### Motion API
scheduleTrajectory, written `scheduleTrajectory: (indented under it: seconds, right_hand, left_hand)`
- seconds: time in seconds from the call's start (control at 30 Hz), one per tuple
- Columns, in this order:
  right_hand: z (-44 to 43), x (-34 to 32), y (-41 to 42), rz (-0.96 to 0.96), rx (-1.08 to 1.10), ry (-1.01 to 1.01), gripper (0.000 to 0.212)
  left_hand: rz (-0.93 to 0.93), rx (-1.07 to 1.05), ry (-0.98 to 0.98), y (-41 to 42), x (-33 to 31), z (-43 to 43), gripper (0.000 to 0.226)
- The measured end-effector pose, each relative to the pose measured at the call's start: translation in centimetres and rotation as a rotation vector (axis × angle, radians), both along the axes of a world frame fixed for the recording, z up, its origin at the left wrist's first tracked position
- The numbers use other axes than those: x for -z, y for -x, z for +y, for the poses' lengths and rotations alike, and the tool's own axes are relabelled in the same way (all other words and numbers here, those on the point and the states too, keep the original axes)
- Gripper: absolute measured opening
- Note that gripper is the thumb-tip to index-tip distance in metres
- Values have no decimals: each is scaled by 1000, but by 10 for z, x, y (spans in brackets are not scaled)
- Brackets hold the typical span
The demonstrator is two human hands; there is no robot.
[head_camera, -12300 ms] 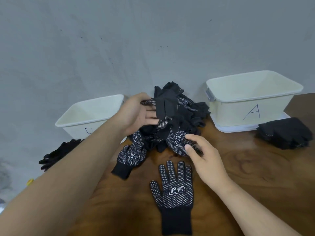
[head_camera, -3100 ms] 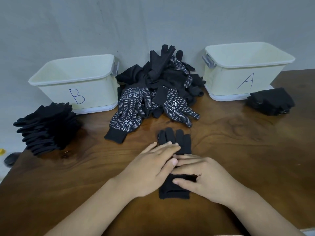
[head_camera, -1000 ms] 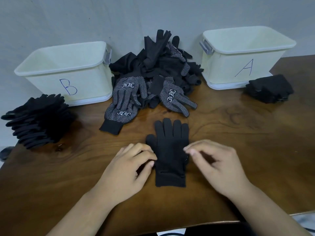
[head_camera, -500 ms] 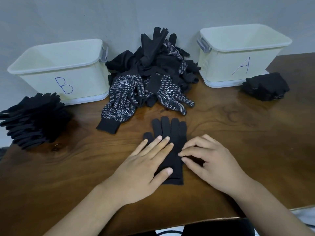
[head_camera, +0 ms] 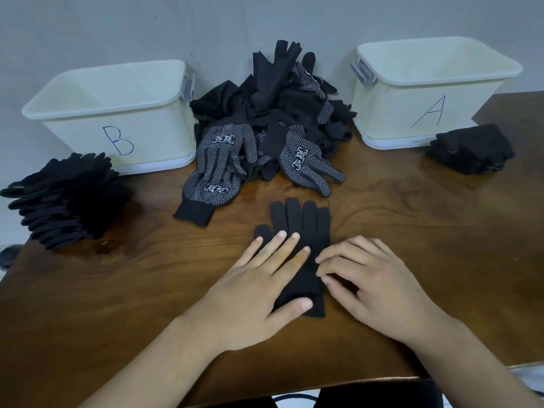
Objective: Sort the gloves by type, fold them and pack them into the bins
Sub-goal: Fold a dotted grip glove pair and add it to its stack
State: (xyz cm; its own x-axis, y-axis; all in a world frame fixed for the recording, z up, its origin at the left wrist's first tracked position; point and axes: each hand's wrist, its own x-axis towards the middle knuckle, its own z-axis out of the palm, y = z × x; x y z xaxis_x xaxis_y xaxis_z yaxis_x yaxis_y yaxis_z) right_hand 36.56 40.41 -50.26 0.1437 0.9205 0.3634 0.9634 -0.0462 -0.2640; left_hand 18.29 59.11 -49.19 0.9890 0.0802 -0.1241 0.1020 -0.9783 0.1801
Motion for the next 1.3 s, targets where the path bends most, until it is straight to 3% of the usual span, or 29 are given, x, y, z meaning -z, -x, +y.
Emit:
scheduleTrajectory:
  seconds: [0.17, 0.47, 0.67, 0.87, 0.97, 1.07, 1.17, 1.3]
  right_hand:
    - [-1, 2, 1, 98, -2, 13, 23]
    - [2, -2, 7, 1, -38, -49, 22]
    - [2, -3, 9, -44, -27, 23, 19]
    - [0, -1, 5, 235, 71, 5, 23]
    - [11, -3, -2, 361, 137, -7, 22]
    - [26, -5, -15, 232, 133, 67, 30]
    - [35, -4, -22, 88, 122, 158, 40]
    - [34, 1, -21, 74, 156, 199, 44]
  left_hand:
    - [-41, -8, 75, 2, 2, 3, 55]
    - [-48, -38, 163, 4, -2, 1, 64]
    - [-50, -21, 176, 5, -4, 4, 64]
    - [-85, -46, 210, 5, -2, 3, 58]
    - [-237, -156, 280, 0, 0, 8, 53]
    - [-356, -170, 241, -18, -4, 10, 43]
    - [-277, -134, 223, -44, -7, 8, 42]
    - [-194, -149, 104, -54, 1, 13, 58]
